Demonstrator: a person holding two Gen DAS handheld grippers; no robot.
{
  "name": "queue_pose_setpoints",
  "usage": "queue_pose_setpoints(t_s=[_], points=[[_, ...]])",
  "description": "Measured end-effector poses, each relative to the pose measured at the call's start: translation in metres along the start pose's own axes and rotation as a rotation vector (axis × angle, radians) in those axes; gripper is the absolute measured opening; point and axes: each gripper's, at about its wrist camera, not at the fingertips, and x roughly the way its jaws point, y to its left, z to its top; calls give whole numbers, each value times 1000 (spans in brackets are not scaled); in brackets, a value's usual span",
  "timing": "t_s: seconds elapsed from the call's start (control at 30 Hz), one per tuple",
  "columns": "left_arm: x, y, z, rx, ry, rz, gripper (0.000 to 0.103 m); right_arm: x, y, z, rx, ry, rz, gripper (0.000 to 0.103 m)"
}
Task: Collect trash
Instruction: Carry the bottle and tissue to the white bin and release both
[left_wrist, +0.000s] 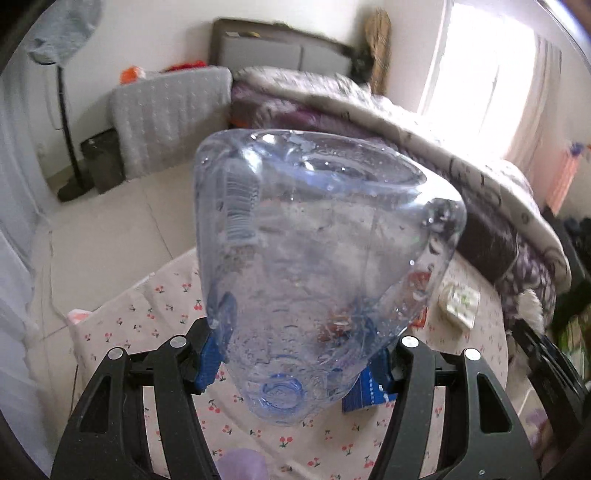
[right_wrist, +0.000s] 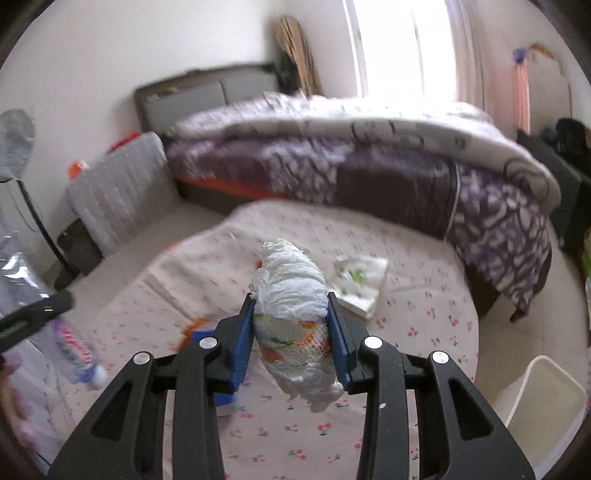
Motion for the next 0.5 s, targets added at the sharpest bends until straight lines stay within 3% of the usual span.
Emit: queue_pose_setpoints(t_s=[0.13, 0.23, 0.5], points=[[-6, -3, -5, -73, -5, -45, 61, -29, 5, -2, -24, -83, -15, 37], [-16, -13, -3, -49, -53, -41, 61, -46, 3, -4, -38, -130, -48, 37], [-32, -30, -12, -11, -83, -75, 61, -62, -14, -8, -14, -133, -78, 37]])
